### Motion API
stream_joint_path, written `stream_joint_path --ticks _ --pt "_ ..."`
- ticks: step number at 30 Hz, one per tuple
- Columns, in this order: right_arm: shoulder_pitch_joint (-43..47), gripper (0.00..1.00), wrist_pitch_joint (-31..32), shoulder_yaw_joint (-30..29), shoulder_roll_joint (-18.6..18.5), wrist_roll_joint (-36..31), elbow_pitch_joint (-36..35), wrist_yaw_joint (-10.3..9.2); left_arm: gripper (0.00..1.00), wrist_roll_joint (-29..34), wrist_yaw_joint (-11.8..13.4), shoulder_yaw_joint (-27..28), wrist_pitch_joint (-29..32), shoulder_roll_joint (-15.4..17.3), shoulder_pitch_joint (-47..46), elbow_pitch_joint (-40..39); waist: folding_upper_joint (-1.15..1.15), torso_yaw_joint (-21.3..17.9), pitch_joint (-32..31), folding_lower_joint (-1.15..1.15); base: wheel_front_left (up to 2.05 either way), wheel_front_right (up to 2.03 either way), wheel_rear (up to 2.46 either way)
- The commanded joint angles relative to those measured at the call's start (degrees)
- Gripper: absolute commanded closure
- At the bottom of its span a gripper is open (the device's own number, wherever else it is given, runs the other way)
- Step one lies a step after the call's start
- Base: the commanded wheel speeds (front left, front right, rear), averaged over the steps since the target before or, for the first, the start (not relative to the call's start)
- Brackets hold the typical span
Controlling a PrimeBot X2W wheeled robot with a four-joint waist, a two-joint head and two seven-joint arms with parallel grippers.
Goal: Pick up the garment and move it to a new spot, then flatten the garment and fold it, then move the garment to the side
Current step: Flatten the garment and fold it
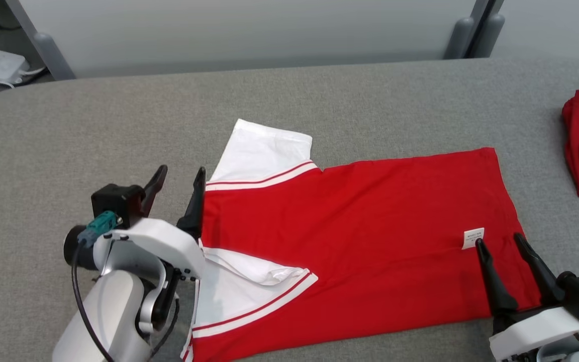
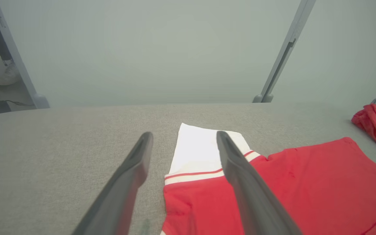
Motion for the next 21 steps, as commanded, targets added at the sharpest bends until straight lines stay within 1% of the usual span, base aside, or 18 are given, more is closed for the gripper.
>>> stream_joint_path --ticks 1,5,7,8,11,21 --pt "-1.67 0.0 -0.77 1.02 -1.42 -0.13 -1.68 -0.17 0.0 -0.2 -0.44 1.76 0.18 1.12 -4.11 -0.27 0.0 -1.01 2.38 0.0 0.0 0.0 0.0" --pt "-3.08 0.0 -0.78 1.14 -1.7 -0.08 -1.94 -0.17 0.0 -0.1 -1.36 1.05 2.28 0.86 -9.76 4.22 0.0 -1.71 4.77 0.0 0.0 0.0 0.0" --pt "-3.72 0.0 -0.78 1.21 -1.8 -0.09 -2.11 -0.17 0.0 -0.25 -2.06 0.81 2.63 0.4 -12.75 6.35 0.0 -2.04 5.89 0.0 0.0 0.0 0.0" --pt "-3.72 0.0 -0.78 1.21 -1.8 -0.09 -2.11 -0.17 0.0 -0.25 -2.06 0.81 2.63 0.4 -12.75 6.35 0.0 -2.04 5.89 0.0 0.0 0.0 0.0" --pt "-4.58 0.0 -0.78 1.36 -1.94 -0.15 -2.41 -0.17 0.0 0.1 -2.68 0.25 3.22 -0.24 -17.47 9.98 0.0 -2.41 7.63 0.0 0.0 0.0 0.0" --pt "-7.3 0.0 -0.78 2.37 -2.52 -0.07 -5.29 -0.17 0.0 1.6 -5.38 -2.16 5.44 -1.98 -32.53 26.23 0.0 -4.23 13.8 0.0 0.0 0.0 0.0"
